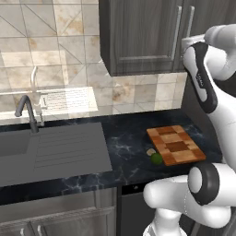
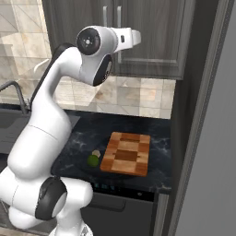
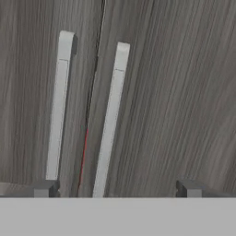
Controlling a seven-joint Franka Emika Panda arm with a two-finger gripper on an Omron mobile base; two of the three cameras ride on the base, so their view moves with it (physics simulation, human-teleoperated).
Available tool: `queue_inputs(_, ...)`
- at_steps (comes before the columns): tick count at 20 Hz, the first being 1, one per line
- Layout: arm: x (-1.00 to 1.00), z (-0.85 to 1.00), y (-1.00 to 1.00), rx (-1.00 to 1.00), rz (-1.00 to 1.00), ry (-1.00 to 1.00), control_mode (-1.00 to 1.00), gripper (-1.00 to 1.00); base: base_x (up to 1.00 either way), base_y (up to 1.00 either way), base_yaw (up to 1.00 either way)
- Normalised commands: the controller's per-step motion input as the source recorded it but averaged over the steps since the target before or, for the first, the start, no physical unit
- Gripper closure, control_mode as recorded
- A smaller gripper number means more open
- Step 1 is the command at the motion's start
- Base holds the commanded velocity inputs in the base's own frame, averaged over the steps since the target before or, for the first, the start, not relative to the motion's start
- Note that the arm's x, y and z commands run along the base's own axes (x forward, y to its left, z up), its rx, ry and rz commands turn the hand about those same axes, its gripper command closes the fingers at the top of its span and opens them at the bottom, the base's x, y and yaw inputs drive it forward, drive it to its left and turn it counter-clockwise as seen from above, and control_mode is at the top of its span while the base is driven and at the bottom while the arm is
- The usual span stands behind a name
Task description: Open the cabinet. Place the bowl and condiment on the counter. Then place the lime and garlic on the cutting board.
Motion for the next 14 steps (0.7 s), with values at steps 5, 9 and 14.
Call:
queue_inputs(5, 0.22, 0.00, 0.04, -0.02, -0.03, 0.00, -1.00, -1.00, 0.00, 0.00, 0.00)
queue_inputs(9, 0.17, 0.00, 0.06, 0.00, -0.04, 0.00, -1.00, -1.00, 0.00, 0.00, 0.00)
queue_inputs(14, 0.12, 0.00, 0.11, 0.00, -0.03, 0.00, -1.00, -1.00, 0.00, 0.00, 0.00)
